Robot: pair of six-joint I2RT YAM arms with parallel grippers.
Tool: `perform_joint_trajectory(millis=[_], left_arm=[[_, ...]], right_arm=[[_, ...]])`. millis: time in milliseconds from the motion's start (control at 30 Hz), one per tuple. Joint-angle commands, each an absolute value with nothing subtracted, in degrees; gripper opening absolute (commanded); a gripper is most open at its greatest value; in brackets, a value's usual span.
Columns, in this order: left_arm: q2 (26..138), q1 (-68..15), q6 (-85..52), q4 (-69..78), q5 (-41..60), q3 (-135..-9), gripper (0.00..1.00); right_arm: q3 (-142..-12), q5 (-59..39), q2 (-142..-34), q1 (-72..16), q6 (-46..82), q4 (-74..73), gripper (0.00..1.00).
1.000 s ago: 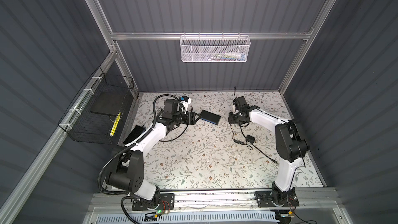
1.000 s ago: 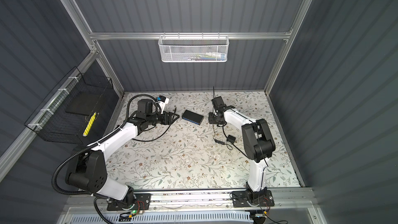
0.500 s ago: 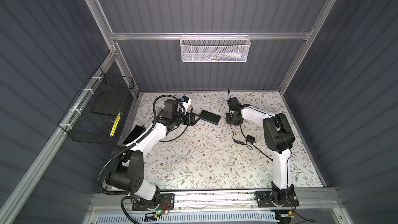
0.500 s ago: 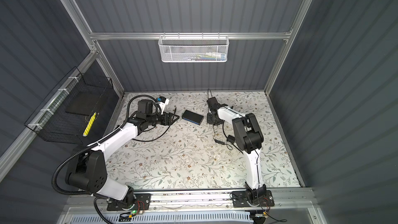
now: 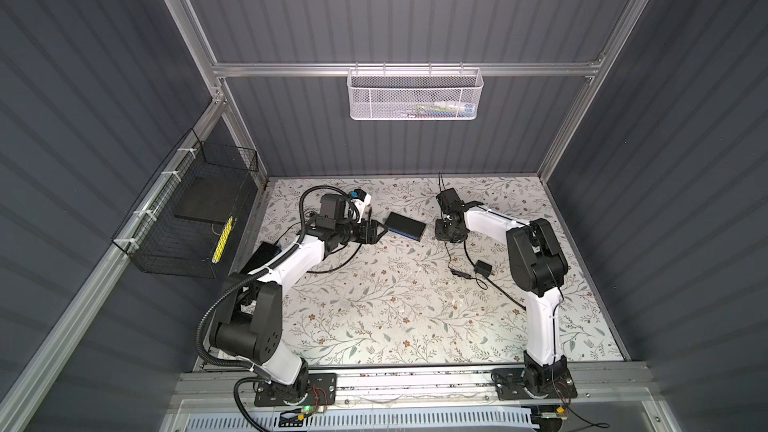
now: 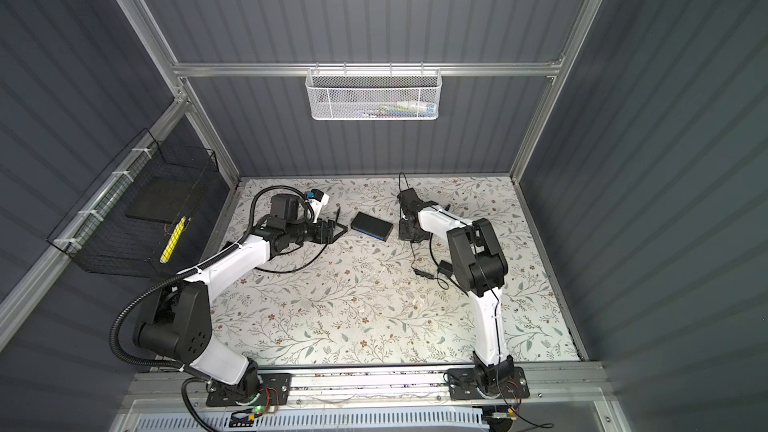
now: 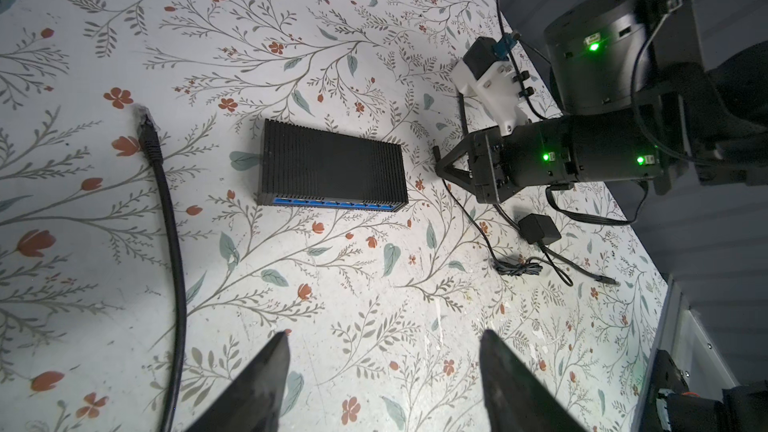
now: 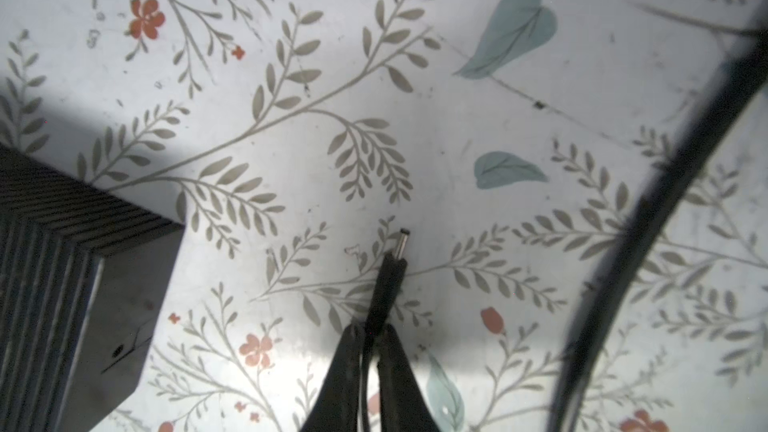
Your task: Insert the plug into the switch port
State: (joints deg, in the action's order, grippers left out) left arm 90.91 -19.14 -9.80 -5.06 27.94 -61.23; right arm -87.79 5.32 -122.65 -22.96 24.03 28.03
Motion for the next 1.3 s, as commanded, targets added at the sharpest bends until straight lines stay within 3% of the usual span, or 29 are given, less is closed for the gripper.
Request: perform_joint_trajectory(millis=[0, 167, 400, 667, 733, 967, 1100, 1267], left_arm=[[91.95, -18.37, -7.36, -4.72, 29.01, -62.74, 0.72], [93.25, -14.27, -10.68, 3.72, 32.50, -60.02, 0.72], [101.42, -11.19, -13.46, 14.09, 37.76, -60.42, 0.72], [107.27, -7.59, -13.30, 14.63, 43.26, -63.02, 0.72], [108.11, -6.88, -13.62, 15.42, 43.94, -63.10, 0.72], [111.68, -6.33, -12.39, 14.04, 43.70, -65.71, 0.72], [112.98, -6.33, -13.88, 14.69, 44.74, -67.40, 0.71], [112.29, -6.42, -13.98, 13.58, 44.45, -68.45, 0.69]], right_arm=[[-83.72, 0.66, -120.21, -21.80, 24.52, 25.82, 0.08], [-77.07, -6.47, -112.97, -19.39, 23.81, 20.35, 0.02], [-80.54, -7.12, -107.16, -19.07, 18.88, 28.29, 0.01], [-83.64, -6.05, -106.36, -19.00, 19.60, 33.14, 0.02], [-84.33, -5.18, -107.12, -18.99, 20.60, 34.58, 0.05], [-88.76, 0.39, -111.52, -19.65, 23.99, 38.86, 0.40], [-91.27, 9.42, -114.22, -22.50, 23.74, 41.31, 0.44], [-92.36, 11.32, -117.37, -24.03, 26.40, 40.76, 0.42]])
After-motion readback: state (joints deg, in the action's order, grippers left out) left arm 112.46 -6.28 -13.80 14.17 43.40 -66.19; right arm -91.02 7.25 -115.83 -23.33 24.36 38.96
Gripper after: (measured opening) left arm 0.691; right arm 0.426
